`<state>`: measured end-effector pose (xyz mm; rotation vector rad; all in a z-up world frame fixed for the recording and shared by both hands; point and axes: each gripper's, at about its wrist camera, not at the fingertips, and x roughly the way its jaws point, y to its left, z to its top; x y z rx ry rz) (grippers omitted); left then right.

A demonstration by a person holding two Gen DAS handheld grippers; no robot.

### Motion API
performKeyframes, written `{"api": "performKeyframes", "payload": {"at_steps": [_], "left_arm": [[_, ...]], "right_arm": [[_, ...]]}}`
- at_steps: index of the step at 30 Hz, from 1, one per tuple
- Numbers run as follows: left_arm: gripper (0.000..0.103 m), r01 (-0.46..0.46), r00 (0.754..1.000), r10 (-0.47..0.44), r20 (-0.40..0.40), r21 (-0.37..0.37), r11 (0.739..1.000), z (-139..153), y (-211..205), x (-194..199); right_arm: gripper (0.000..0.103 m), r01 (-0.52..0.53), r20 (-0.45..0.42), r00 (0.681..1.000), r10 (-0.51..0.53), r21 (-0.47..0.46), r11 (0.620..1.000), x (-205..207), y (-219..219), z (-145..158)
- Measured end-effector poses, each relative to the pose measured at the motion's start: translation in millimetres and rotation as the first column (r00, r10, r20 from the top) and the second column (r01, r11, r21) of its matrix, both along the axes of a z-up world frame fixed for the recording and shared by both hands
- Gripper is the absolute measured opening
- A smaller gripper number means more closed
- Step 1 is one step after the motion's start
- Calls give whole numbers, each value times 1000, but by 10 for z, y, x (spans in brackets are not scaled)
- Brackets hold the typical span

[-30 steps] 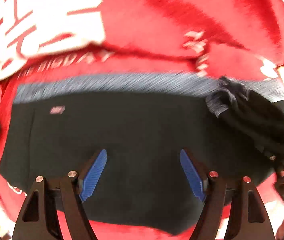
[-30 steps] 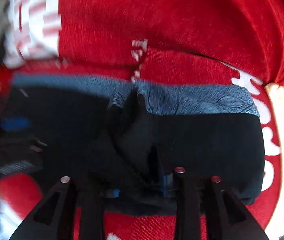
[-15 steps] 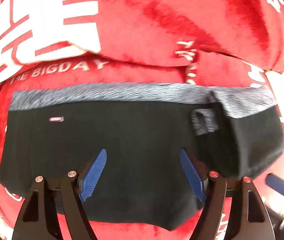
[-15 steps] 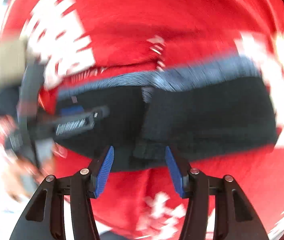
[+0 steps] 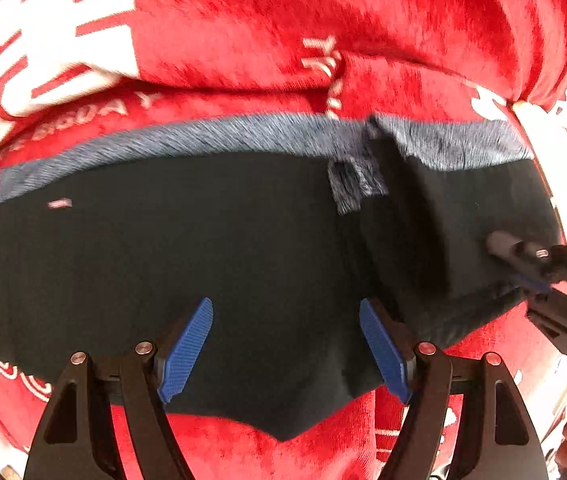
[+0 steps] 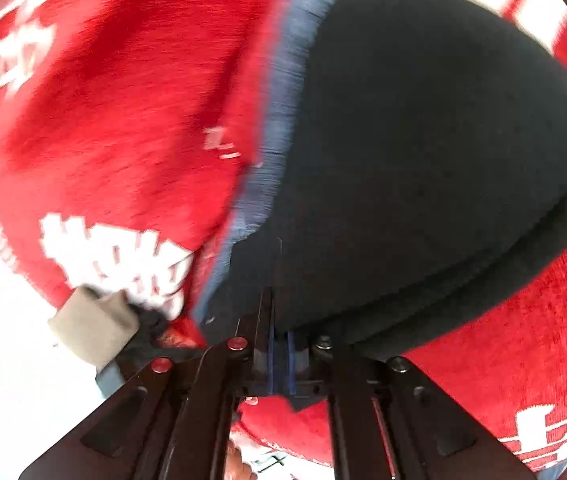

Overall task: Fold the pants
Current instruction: 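Release the leg end with the right gripper and smooth it flat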

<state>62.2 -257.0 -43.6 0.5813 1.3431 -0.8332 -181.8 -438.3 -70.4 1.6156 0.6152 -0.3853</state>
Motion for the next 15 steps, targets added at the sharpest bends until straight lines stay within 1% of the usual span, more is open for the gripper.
{"api": "performKeyframes", "payload": {"at_steps": [2,3,4,5,6,7,8,9,10,11,13,15], "left_arm": [[77,-1,1000,1,29,-24,1000,94,45,36],[77,4,999,-3,36,-28,1000,100,41,39],[77,15,999,-15,34,-20,1000,73,13,23],[77,23,999,-22,32,-4,1000,34,-14,8],[77,24,999,-25,35,14,1000,-8,-33,-13],[77,22,999,-23,39,28,999,-35,-55,-25],[77,18,999,-19,40,28,999,-28,-51,-26],[77,9,999,-10,41,16,1000,-11,-37,-24],[77,1,999,-1,44,0,1000,5,-31,-18],[77,-1,999,1,45,-1,1000,8,-12,-11],[77,-3,999,2,40,18,1000,-30,26,2],[77,-18,999,17,38,35,999,-55,27,21]], "right_arm": [[7,-73,-59,996,70,-45,996,33,80,73],[9,-113,-112,988,108,-41,993,64,126,-2],[9,-143,-138,981,139,-22,989,92,154,-98],[9,-175,-147,974,173,-2,985,128,185,-213],[10,-200,-136,970,200,8,980,148,209,-257],[13,-200,-112,973,200,7,980,133,227,-230],[29,-198,-81,977,198,2,980,105,250,-170],[42,-199,-58,978,199,-4,980,50,294,-121],[63,-197,-49,979,196,-11,980,0,334,-68],[67,-187,-65,980,186,-19,982,-56,369,-34],[67,-151,-80,985,150,1,989,-127,382,-85],[63,-86,-60,994,87,26,996,-189,331,-176]]}}
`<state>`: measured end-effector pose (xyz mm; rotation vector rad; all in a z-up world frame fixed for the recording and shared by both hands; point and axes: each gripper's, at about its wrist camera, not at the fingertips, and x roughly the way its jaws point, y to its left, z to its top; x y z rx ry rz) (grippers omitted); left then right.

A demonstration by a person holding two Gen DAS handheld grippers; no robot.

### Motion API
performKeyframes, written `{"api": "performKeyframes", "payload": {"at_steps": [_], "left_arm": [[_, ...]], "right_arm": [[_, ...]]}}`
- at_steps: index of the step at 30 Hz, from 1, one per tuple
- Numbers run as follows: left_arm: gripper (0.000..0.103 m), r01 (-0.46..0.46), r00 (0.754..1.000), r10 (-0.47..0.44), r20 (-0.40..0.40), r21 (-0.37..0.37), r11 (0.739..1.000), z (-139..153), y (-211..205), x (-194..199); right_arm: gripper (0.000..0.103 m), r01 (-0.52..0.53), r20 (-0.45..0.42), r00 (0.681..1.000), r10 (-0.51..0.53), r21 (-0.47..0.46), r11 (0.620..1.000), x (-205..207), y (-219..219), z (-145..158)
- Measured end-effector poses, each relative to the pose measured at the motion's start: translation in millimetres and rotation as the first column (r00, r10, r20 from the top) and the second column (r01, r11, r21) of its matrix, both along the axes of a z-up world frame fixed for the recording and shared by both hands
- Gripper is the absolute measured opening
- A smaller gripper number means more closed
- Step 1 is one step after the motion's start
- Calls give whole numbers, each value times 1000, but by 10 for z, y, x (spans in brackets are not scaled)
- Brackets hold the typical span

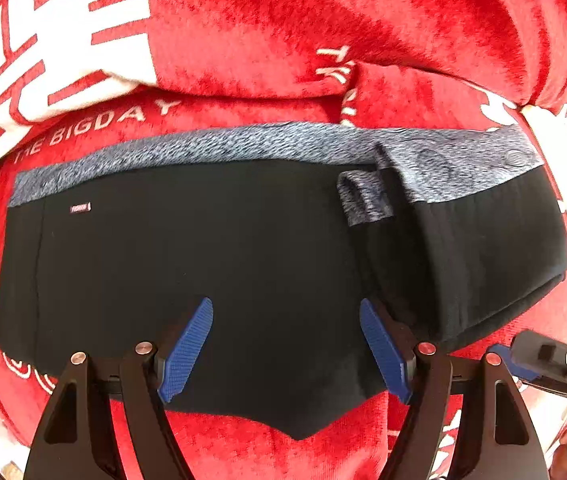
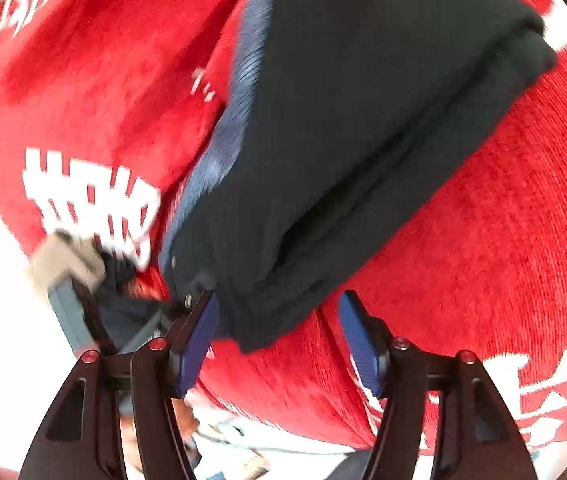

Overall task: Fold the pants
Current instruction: 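Release the leg end with the right gripper and smooth it flat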

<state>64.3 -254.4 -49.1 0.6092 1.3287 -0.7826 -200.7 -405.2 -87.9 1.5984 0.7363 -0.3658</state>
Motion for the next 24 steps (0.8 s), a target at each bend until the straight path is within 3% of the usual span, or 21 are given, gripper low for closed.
{"api": "performKeyframes", "payload": {"at_steps": [1,2,4,6,8,9,12,15,17,18,20,22,24], "left_arm": [[77,-7,1000,7,-2,-1,1000,11,11,13],[77,-18,1000,18,-4,-12,1000,51,12,32],[77,-22,1000,23,10,-34,999,162,-6,55],[77,-20,1000,22,22,-57,998,265,-15,65],[77,-16,999,18,31,-78,997,349,-65,64],[77,-13,999,15,30,-80,997,358,-111,50],[77,-13,1000,12,-8,-67,998,310,-329,-33],[77,14,1000,-15,-13,-95,995,334,-530,-152],[77,32,999,-33,-12,-92,995,314,-655,-208],[77,33,999,-34,-15,-91,995,300,-705,-219],[77,26,999,-28,-22,-89,996,262,-814,-228],[77,19,999,-21,-26,-87,996,209,-915,-235],[77,13,1000,-15,-27,-78,997,116,-1008,-243]], "right_arm": [[46,39,29,999,-39,24,999,-6,-54,-48],[16,66,41,997,-68,45,997,2,-109,-96],[12,100,96,990,-106,68,993,3,-139,-78],[12,68,111,991,-71,32,997,33,-108,17],[12,-17,-4,1000,17,-2,1000,109,-53,-54],[12,-59,-63,996,60,15,998,144,-32,-160],[14,-162,-26,986,166,104,981,192,4,-182],[35,-292,-37,956,290,-65,954,156,-144,338],[59,-289,-65,957,282,-208,934,75,-415,669],[61,-267,-88,964,253,-289,919,22,-642,820],[61,-234,-120,972,204,-356,905,-51,-1082,884],[61,-222,-152,972,178,-351,910,-25,-1520,723],[61,-225,-145,971,191,-273,935,79,-1820,411]]}}
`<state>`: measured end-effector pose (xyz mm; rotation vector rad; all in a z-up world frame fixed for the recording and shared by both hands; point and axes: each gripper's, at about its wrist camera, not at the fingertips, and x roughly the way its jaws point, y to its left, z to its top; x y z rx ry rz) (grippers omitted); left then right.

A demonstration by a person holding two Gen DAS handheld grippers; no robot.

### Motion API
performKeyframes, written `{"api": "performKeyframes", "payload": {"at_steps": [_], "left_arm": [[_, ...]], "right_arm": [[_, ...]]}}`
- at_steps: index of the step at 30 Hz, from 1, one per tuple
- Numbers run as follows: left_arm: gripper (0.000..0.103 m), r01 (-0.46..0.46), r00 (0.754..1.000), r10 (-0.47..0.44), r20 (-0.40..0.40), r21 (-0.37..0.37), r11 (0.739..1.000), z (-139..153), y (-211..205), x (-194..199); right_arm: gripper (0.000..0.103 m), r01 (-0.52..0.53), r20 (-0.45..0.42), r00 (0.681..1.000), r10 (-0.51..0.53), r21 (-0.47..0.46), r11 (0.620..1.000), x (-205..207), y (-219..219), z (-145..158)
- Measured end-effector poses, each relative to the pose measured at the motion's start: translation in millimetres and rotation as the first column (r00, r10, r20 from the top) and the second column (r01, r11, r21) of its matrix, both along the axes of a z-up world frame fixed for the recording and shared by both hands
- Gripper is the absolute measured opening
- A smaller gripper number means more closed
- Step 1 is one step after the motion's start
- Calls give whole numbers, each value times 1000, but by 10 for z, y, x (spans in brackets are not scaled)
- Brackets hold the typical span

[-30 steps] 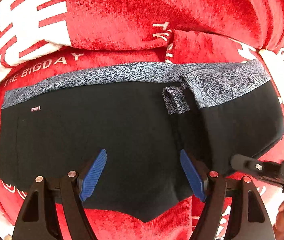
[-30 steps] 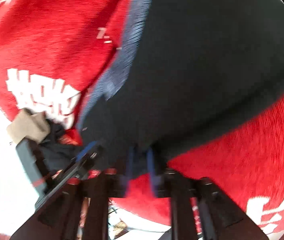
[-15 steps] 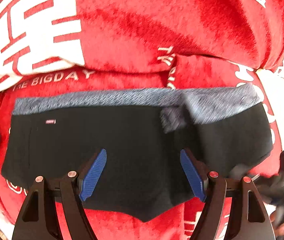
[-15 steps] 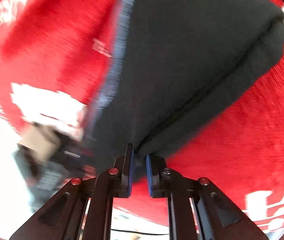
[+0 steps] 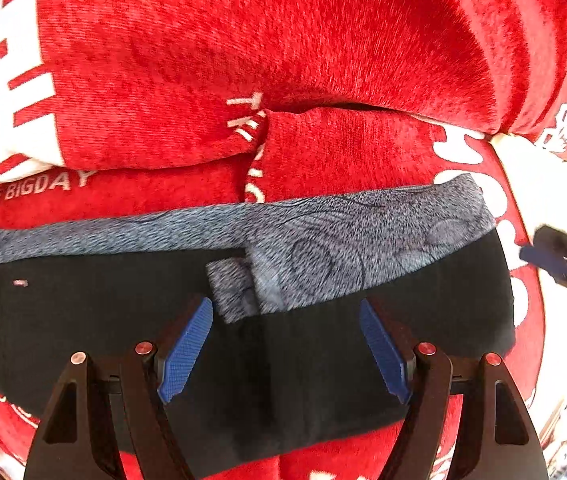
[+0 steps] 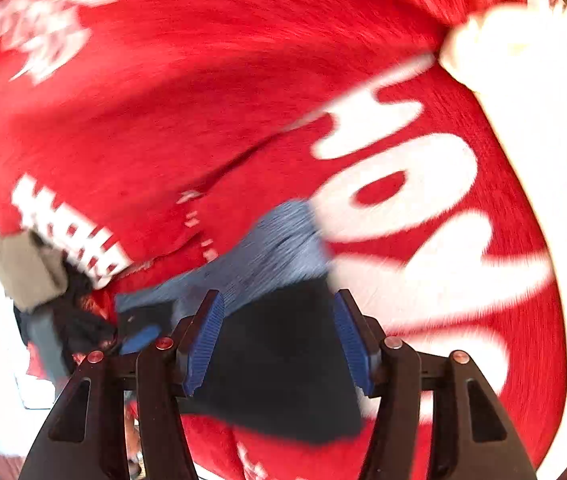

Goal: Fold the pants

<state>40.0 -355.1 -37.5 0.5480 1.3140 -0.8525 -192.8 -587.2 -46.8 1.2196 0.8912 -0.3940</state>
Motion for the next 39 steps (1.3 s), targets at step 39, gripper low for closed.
{"api": "performKeyframes", "payload": {"at_steps": [39], "left_arm": [[98,-267,963,250,104,211,940,226,1275,-597]], "right_arm": [[65,-510,-361,837,412,-239,826,590,1490,111]]}}
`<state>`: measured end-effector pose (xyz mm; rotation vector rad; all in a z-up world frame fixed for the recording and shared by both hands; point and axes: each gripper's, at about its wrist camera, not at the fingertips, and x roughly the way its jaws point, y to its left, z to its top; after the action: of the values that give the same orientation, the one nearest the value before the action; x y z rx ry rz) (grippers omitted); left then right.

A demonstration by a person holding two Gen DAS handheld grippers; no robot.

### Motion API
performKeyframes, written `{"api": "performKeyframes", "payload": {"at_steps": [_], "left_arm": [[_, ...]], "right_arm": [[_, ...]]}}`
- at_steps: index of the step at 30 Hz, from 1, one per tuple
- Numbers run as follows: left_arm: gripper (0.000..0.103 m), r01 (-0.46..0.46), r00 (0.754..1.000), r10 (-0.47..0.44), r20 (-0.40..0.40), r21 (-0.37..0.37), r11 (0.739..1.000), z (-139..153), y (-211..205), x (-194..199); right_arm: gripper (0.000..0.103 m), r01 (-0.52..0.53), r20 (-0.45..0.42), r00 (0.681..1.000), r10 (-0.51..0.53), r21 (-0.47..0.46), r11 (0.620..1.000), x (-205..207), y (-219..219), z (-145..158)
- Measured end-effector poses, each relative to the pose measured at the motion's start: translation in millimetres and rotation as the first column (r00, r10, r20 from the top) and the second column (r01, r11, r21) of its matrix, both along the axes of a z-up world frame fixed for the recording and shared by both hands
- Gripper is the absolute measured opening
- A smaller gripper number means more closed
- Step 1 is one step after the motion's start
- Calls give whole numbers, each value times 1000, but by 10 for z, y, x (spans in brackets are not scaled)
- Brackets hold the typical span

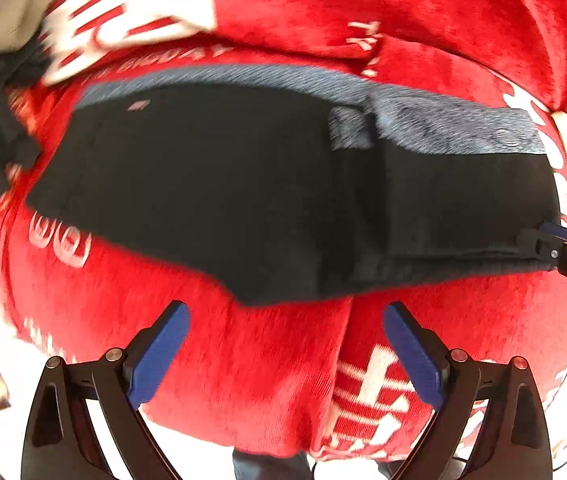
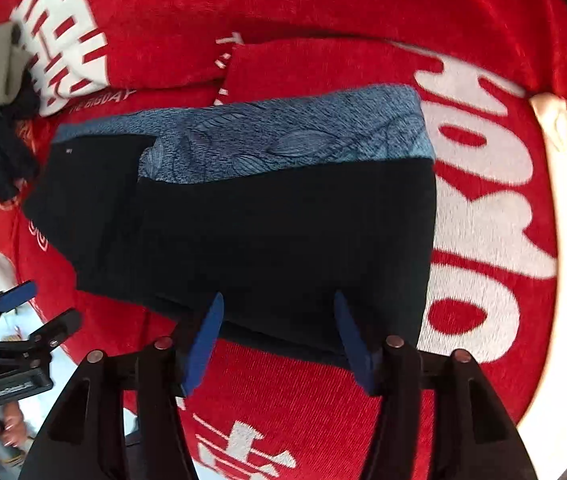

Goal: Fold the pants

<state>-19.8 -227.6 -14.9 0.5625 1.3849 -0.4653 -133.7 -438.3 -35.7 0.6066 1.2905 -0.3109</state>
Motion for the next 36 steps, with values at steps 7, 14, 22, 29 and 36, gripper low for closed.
{"api": "performKeyframes", "payload": {"at_steps": [7,14,22,29,36], "left_arm": [[98,-100,995,100,-7,-54,994,124,256,-255],[98,-88,995,80,-55,-163,983,215,373,-260],[98,-75,997,66,-47,-232,970,466,843,202],[98,-183,983,175,-55,-224,957,405,1428,646],[98,-234,972,229,-50,-182,955,264,1803,895]], "right_arm": [[65,-76,-86,994,74,-20,997,146,91,58],[66,-8,-169,986,-2,-57,998,323,331,163],[69,-69,-209,977,47,-97,993,773,953,491],[69,-150,-216,967,132,-69,986,1302,1488,455],[69,-217,-182,961,207,-38,975,1541,1972,417]]}}
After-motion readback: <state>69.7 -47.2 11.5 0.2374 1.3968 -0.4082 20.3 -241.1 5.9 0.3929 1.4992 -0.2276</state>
